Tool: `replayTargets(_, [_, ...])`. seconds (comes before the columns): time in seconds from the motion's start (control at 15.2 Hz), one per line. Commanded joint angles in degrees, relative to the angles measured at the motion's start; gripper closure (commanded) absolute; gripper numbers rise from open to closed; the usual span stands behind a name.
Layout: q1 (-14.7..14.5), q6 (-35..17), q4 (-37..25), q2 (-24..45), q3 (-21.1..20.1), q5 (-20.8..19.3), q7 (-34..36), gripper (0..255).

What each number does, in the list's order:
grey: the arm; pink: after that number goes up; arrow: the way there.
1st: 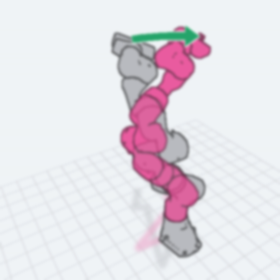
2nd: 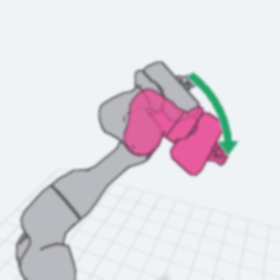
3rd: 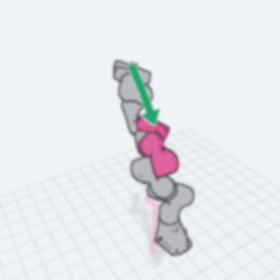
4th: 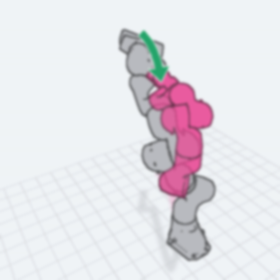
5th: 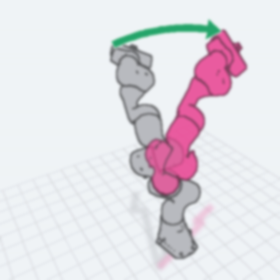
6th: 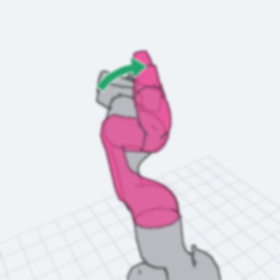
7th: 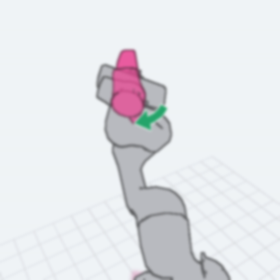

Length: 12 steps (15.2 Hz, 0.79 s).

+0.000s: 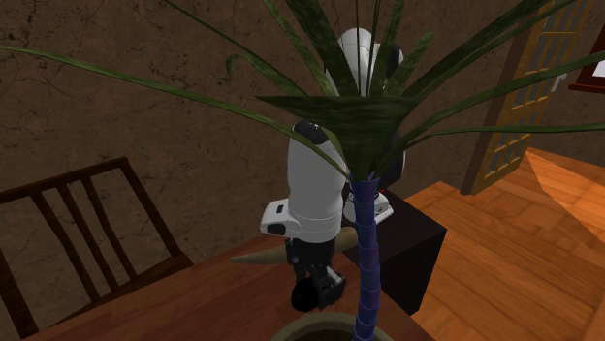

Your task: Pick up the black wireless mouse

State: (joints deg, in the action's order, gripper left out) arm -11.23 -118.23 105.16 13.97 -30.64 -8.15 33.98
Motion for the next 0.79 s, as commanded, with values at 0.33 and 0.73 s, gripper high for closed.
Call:
replayTargets(0.33, [0.20, 4.61, -3.31, -1.52, -0.32, 1.08, -0.76, 255])
replayTargets(0.73, [0.25, 8.93, -6.82, -2.49, -0.52, 1.77, -1.23, 255])
